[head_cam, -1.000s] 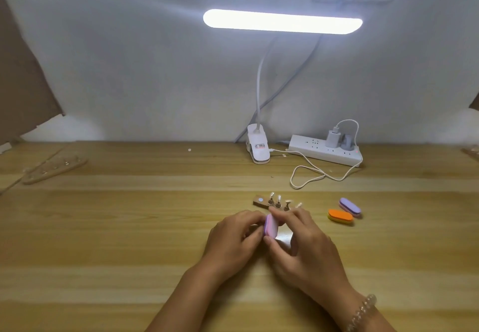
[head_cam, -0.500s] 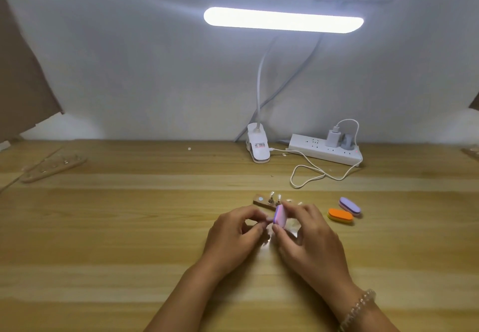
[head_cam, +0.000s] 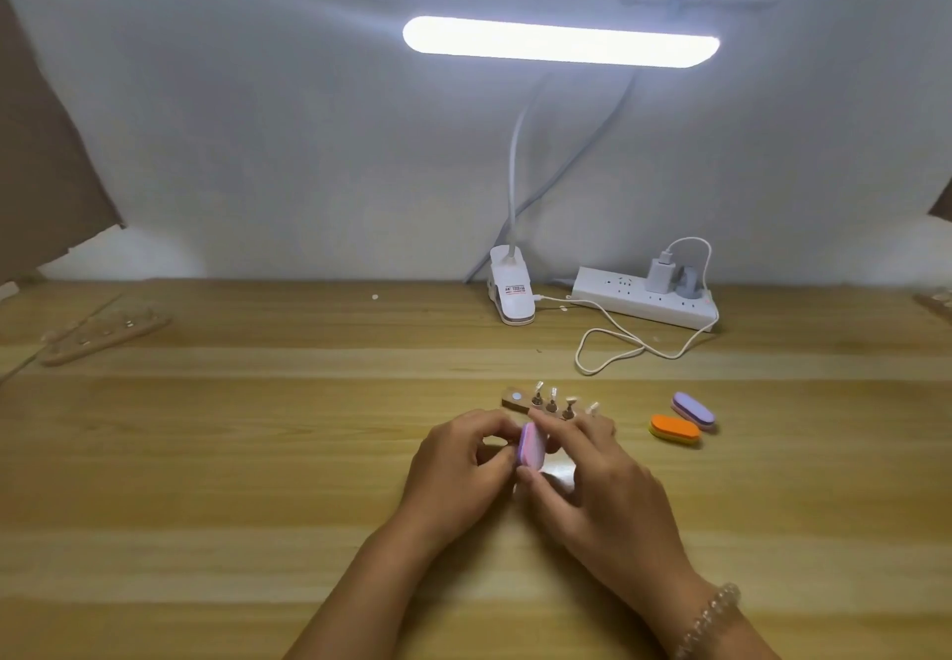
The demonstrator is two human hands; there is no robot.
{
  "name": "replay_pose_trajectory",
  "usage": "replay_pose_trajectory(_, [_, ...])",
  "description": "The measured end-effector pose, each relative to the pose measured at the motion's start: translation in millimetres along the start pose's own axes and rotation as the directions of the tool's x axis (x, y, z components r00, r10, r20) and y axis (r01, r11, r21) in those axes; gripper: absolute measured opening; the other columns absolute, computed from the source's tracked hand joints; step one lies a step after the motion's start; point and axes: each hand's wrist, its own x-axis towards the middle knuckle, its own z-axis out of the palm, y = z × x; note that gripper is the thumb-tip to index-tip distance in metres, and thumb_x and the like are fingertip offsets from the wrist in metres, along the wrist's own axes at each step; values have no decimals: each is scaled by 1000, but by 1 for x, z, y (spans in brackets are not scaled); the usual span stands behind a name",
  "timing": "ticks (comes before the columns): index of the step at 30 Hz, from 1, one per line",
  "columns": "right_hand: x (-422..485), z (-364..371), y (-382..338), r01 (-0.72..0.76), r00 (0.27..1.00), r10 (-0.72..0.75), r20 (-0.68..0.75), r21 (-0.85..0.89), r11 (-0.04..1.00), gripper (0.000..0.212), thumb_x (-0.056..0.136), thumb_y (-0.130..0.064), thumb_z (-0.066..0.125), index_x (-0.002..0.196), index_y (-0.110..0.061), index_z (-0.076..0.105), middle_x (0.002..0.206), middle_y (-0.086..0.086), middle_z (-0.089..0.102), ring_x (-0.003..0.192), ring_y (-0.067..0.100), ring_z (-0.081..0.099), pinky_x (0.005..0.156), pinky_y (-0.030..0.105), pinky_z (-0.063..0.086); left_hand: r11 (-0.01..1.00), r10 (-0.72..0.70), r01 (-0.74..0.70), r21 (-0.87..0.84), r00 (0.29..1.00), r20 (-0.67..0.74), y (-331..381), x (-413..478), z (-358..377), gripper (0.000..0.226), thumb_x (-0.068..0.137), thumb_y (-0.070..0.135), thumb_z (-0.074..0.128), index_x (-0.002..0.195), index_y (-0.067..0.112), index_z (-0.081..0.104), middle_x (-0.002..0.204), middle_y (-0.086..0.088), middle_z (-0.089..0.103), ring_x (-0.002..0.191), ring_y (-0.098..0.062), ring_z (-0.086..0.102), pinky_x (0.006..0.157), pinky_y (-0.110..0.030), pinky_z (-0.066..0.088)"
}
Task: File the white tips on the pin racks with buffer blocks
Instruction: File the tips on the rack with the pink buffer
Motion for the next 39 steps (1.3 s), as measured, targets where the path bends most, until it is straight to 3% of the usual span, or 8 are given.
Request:
replay_pose_trajectory(4, [5, -2, 10, -94, 995, 96, -32, 65, 993, 45, 86, -46, 65, 128, -36, 57, 102, -17, 55, 70, 1, 54, 60, 30, 49, 999, -48, 48, -25, 999, -11, -1, 0, 1, 9, 81, 31, 66, 85, 36, 71, 90, 18, 70, 54, -1, 53, 63, -34, 49])
replay_pose_trajectory(7, [1, -3, 3, -32, 998, 35, -44, 77, 997, 40, 83, -59, 55, 117, -38, 59, 95, -20, 53, 59, -5, 40, 52, 23, 41, 999, -44, 43, -33, 999, -14, -1, 0, 2, 16, 72, 40, 60, 86, 43, 69, 89, 20, 69, 54, -2, 49, 61, -34, 48])
replay_pose_trajectory(13, [4, -2, 5, -85, 996, 86, -39, 23, 996, 33, 81, -60, 61, 103, -36, 60, 97, -19, 52, 63, -4, 41, 51, 16, 32, 998, -36, 34, -50, 999, -35, -5, 1, 3, 26, 64, 53, 59, 85, 42, 70, 88, 19, 67, 52, -3, 47, 61, -32, 45])
replay_pose_trajectory(17, [0, -2, 1, -18, 1000, 18, -21, -2, 1000, 33, 79, -61, 60, 101, -37, 58, 95, -20, 52, 65, -4, 38, 50, 9, 25, 998, -36, 33, -60, 999, -38, -6, 1, 3, 20, 67, 45, 64, 82, 36, 74, 87, 19, 67, 51, -3, 44, 59, -28, 41])
replay_pose_trajectory(25, [0, 0, 4, -19, 1000, 18, 7, 46, 999, 34, 75, -54, 67, 102, -36, 58, 99, -20, 53, 63, -3, 42, 51, 19, 36, 999, -26, 25, -38, 999, -21, -6, 0, 2, 13, 68, 31, 64, 77, 35, 73, 83, 18, 64, 52, -4, 45, 59, -29, 40])
replay_pose_trajectory(29, [7, 0, 9, -131, 989, 138, -51, 122, 984, 33, 76, -48, 74, 104, -35, 61, 99, -19, 56, 64, -3, 47, 57, 21, 39, 999, -10, 9, -44, 1000, -15, -7, 1, 2, 10, 72, 29, 71, 76, 38, 72, 85, 15, 65, 53, -4, 45, 61, -33, 43])
replay_pose_trajectory(34, [0, 1, 5, -57, 998, 55, 24, 96, 994, 33, 75, -51, 70, 103, -38, 59, 98, -21, 53, 69, -2, 50, 57, 24, 45, 1000, 2, -3, -25, 1000, -16, -6, 0, 0, 14, 77, 20, 72, 85, 30, 76, 86, 13, 66, 55, -6, 50, 60, -30, 43])
replay_pose_trajectory(39, [7, -1, 13, -167, 972, 193, -135, 181, 969, 34, 78, -31, 78, 105, -36, 59, 98, -19, 55, 73, 2, 58, 61, 22, 48, 999, -6, 6, -35, 1000, -20, -5, 0, 0, 14, 88, 22, 73, 86, 35, 74, 86, 18, 70, 57, -20, 60, 62, -33, 47])
